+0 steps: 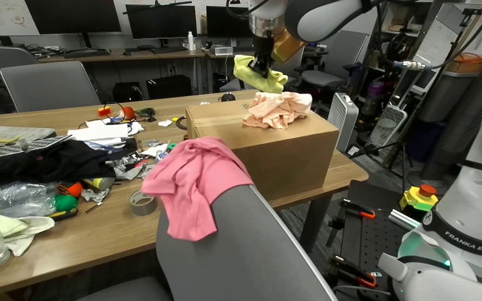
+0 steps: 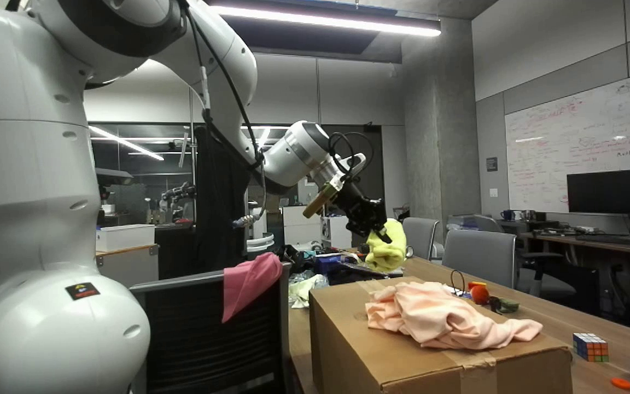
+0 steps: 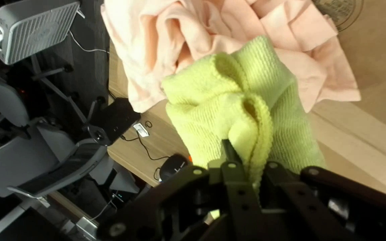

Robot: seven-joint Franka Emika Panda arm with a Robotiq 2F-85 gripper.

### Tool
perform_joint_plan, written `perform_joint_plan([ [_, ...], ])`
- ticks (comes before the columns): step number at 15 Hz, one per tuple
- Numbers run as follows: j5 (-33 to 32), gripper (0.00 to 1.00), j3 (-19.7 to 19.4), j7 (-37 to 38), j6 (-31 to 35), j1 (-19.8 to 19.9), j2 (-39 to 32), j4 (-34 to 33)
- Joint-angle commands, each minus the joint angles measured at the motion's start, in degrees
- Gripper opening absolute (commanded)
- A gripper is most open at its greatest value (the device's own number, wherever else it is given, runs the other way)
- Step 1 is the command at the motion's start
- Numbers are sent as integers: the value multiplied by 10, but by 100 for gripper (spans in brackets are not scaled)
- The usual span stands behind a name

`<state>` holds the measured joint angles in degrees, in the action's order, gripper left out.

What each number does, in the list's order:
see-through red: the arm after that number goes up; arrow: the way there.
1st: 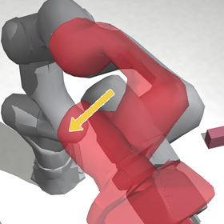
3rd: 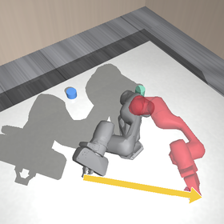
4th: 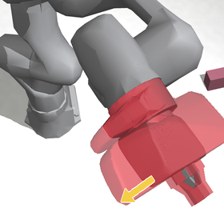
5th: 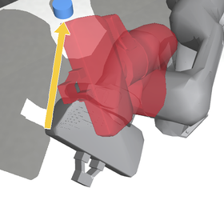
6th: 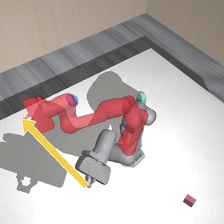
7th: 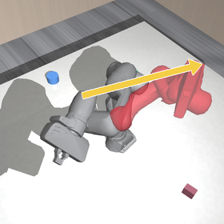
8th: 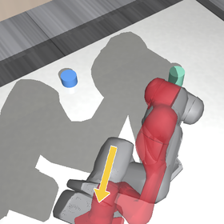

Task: Pick up the fabrics from the chair and put them on top of the box.

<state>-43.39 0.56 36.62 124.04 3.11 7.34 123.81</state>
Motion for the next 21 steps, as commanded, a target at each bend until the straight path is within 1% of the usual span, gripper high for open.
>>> perform_joint_plan([
  [1,18,3,-18,15,-10,17,-1,-28],
  [6,40,3,-34,28,-13,34,-3,-43],
  [7,40,34,-35,31,-12,36,-3,-44],
  [8,37,35,-35,37,-13,37,-3,-44],
  [9,37,40,-35,41,-13,38,-2,-44],
  [12,36,65,-35,50,-12,38,-2,-44],
  [13,36,71,-34,51,-12,37,-2,-43],
  [15,43,87,-33,41,-12,34,1,-37],
  [17,43,100,-26,29,-12,27,7,-25],
  [21,86,100,3,-48,4,-11,39,28],
])
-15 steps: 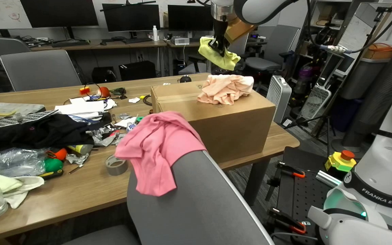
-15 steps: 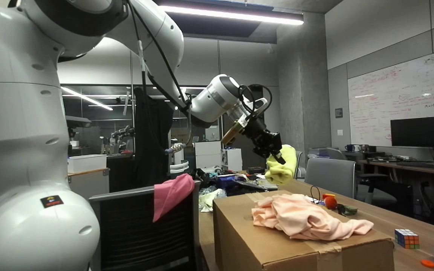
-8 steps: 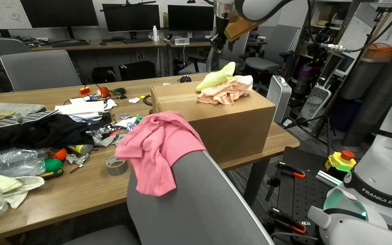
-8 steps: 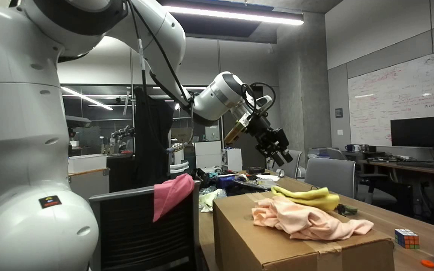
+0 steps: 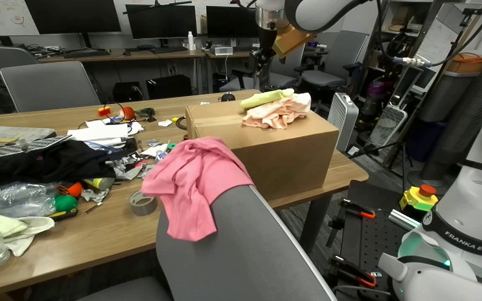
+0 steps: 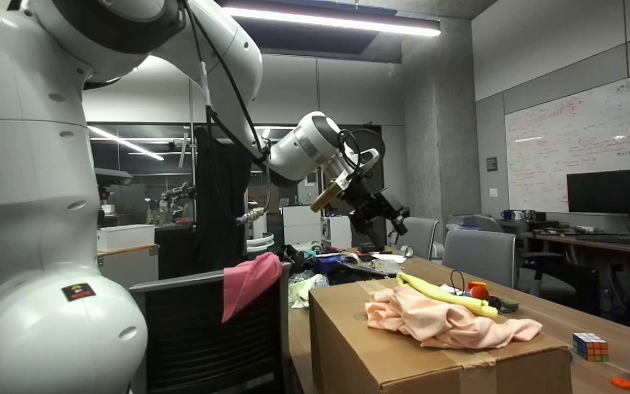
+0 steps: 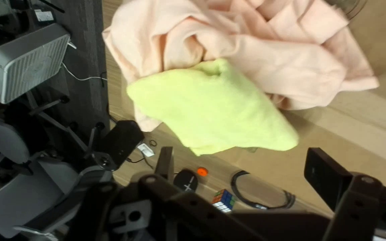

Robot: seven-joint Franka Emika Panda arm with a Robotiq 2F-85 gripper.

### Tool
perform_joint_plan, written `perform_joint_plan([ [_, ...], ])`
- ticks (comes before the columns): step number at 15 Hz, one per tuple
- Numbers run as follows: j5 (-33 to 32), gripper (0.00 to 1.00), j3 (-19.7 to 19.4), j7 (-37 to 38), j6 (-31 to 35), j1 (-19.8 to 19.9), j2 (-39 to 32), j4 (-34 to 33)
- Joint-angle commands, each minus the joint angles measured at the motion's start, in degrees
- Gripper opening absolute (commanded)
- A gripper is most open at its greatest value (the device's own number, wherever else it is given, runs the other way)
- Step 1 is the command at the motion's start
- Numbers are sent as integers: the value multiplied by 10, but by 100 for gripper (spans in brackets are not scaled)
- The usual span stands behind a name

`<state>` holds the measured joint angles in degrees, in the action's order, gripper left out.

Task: Pick up the fabrics from the chair and put them on top of the box.

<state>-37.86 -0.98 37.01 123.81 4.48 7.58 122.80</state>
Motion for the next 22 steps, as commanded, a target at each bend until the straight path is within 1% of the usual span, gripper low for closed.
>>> perform_joint_plan([
  [1,42,100,30,-67,7,-36,46,52],
  [4,91,99,63,-117,8,-71,73,81],
  [8,195,100,88,-220,-3,-114,108,96],
  [11,274,100,91,-313,-17,-145,122,94],
  [15,356,100,90,-429,-51,-178,113,82],
  [18,380,100,95,-496,-90,-192,91,69],
  [22,369,100,112,-517,-122,-198,65,57],
])
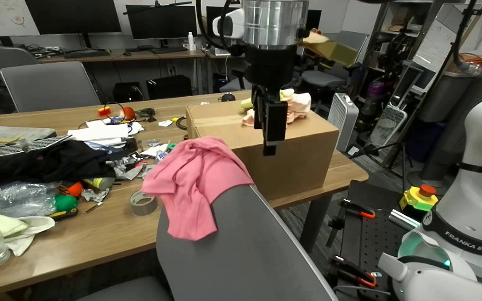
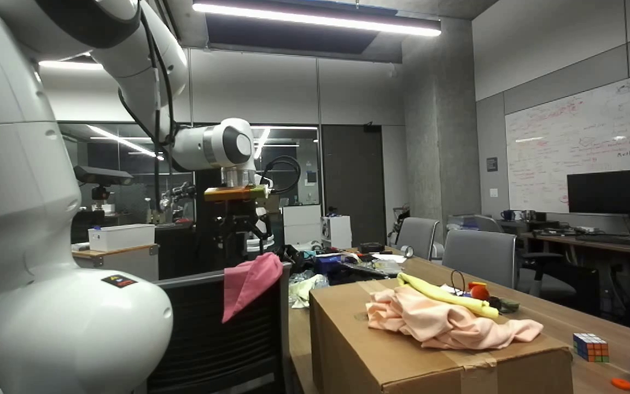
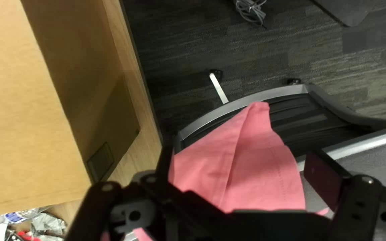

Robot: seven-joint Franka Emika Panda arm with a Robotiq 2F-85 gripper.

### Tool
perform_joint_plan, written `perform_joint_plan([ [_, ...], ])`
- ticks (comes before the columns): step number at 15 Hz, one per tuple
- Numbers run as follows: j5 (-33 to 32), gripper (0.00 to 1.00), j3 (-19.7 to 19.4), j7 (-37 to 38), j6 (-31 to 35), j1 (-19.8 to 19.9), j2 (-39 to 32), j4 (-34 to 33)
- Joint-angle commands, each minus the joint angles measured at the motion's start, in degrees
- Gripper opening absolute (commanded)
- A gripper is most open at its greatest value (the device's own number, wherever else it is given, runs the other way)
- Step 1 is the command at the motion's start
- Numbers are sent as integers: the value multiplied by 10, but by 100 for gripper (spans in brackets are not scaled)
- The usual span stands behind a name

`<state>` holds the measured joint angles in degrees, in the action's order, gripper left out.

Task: Pick up the fabrics from the chair and put them on top of the box.

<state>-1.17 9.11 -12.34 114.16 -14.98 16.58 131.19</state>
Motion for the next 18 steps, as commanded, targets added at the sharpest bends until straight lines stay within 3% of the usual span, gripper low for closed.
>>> perform_joint_plan([
  [1,-3,100,16,-22,-27,-3,-31,-29],
  [8,-78,100,42,60,55,8,-42,-25],
  [18,-80,100,40,92,152,10,-58,-24],
])
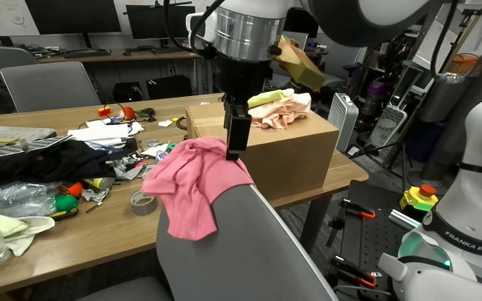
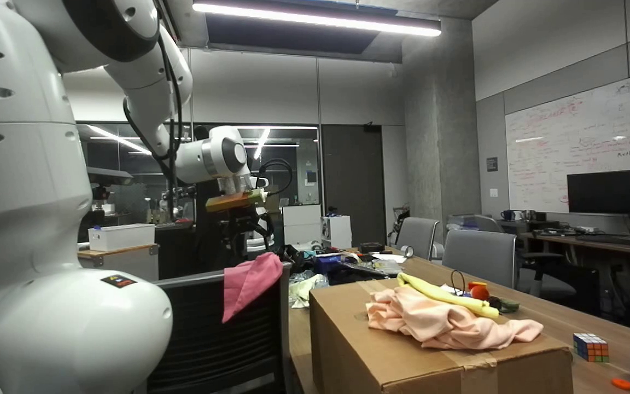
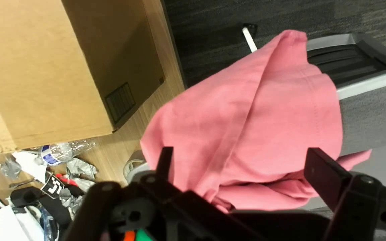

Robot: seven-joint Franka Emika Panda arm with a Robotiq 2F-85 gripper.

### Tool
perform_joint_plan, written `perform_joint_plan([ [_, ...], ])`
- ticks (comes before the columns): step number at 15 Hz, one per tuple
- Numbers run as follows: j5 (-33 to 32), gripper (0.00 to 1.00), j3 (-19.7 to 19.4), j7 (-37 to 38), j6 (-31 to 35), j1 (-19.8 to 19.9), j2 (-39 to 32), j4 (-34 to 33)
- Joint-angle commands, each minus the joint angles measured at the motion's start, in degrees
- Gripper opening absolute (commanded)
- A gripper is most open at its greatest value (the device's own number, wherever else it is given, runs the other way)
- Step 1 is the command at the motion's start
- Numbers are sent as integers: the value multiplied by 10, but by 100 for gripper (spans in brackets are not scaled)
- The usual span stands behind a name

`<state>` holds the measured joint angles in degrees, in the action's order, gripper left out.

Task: Pick up the fabrics from the chair and put them on top of the box.

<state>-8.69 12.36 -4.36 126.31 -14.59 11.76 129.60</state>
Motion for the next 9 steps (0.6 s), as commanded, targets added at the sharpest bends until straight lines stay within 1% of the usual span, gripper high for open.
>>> perform_joint_plan([
  [1,-9,100,8,18,39,7,-13,-8],
  [6,-36,100,13,47,75,11,-32,-9],
  [9,-81,100,18,86,90,15,-49,-11],
])
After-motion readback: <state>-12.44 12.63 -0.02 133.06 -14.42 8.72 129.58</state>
